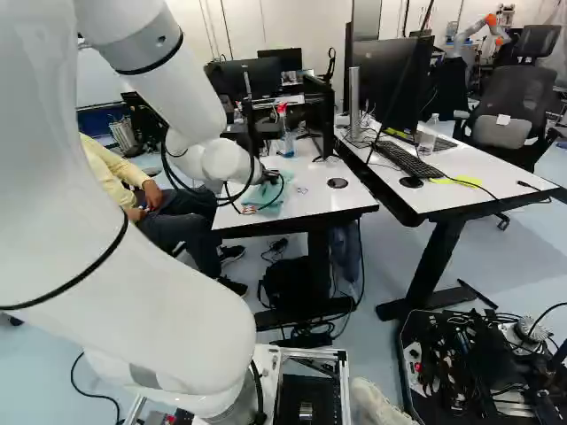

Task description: Clean the table with the green towel

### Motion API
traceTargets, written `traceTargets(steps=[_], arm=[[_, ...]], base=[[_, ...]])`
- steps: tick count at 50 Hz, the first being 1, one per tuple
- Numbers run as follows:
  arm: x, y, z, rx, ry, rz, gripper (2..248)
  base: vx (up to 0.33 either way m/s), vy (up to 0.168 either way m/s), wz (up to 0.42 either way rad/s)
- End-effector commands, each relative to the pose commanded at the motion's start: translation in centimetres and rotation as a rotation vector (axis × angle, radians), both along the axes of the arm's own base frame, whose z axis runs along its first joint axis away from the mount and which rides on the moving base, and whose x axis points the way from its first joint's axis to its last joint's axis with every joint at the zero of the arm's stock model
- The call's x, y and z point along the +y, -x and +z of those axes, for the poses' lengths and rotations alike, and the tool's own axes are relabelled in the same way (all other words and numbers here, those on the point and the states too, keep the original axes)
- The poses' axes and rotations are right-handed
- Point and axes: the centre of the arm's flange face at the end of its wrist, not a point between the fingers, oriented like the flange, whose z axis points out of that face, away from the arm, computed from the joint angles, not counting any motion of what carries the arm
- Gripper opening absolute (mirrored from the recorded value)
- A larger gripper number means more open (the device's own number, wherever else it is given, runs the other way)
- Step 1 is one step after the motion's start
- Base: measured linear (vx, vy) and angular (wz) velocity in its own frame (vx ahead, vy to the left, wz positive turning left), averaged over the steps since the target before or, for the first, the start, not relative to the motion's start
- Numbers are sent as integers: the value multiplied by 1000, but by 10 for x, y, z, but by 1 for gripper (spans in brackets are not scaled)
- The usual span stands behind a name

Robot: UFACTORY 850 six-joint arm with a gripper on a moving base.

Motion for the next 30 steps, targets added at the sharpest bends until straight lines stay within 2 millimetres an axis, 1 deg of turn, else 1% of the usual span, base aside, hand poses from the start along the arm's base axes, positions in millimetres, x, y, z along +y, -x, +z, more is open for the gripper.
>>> traceTargets(steps=[14, 30], arm=[[-12, -6, 0, 2, 0, -30, 54], [-19, -15, -13, 21, -1, -45, 54]], base=[[0, 0, 0], [0, 0, 0]])
